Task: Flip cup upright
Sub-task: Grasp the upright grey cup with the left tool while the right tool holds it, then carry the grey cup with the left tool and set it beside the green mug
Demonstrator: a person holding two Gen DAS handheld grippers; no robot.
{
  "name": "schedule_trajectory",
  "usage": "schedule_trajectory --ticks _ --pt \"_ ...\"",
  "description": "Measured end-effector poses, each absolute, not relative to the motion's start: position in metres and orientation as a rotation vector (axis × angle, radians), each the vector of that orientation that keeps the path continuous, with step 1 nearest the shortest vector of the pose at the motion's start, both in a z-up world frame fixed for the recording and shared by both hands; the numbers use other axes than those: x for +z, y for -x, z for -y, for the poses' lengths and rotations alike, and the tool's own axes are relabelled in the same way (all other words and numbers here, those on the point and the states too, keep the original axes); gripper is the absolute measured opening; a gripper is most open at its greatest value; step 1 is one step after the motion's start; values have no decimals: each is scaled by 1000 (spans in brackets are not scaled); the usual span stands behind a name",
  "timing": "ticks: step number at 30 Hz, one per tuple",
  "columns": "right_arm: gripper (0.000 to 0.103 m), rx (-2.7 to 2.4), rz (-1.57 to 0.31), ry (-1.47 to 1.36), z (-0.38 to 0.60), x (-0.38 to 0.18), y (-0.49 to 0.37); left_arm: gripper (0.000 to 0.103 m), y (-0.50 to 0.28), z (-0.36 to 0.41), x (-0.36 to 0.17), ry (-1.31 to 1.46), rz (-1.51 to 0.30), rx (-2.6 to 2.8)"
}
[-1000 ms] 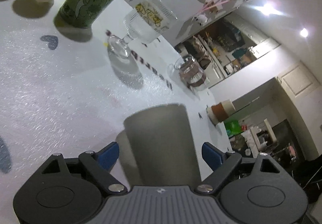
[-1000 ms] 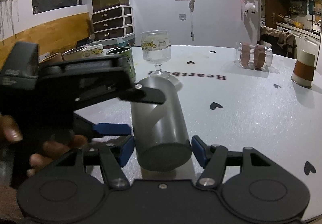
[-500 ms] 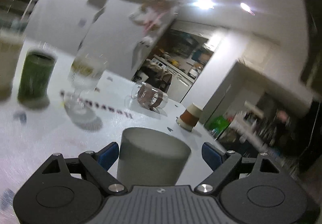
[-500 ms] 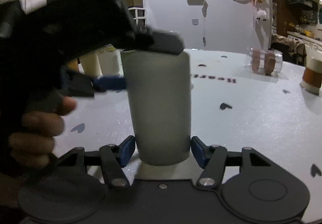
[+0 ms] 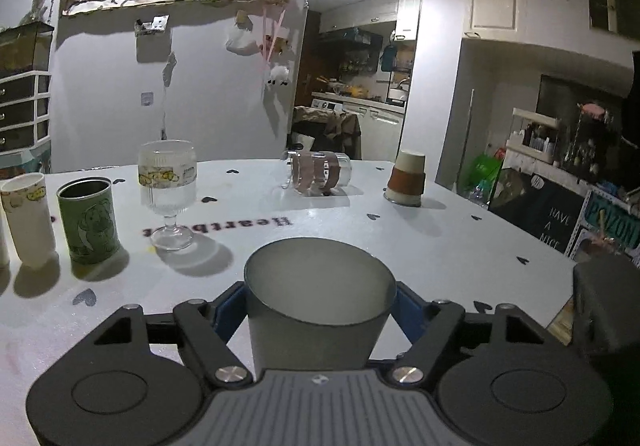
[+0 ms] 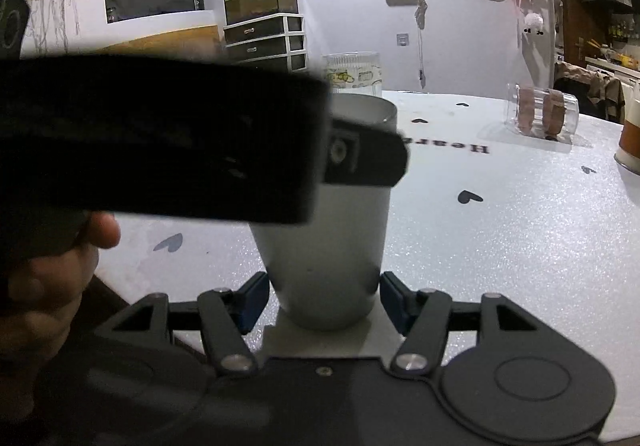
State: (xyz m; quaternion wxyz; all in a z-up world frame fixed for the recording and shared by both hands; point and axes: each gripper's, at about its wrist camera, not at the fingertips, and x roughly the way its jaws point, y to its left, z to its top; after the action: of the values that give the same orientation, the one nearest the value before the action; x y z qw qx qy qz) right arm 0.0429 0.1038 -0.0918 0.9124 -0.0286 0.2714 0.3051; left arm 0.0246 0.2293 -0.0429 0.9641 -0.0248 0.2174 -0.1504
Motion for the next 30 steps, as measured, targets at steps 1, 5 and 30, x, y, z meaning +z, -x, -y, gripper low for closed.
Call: schedule_trajectory --ticks 1,5,30 --pt "65 628 -555 57 -103 -91 -42 76 -23 -230 -42 48 -440 -305" --pt "71 614 -531 50 -98 -86 -40 76 -26 -240 -39 54 -420 -253" --pt "72 589 -514 42 -93 -87 -38 76 -75 -387 -25 149 -278 331"
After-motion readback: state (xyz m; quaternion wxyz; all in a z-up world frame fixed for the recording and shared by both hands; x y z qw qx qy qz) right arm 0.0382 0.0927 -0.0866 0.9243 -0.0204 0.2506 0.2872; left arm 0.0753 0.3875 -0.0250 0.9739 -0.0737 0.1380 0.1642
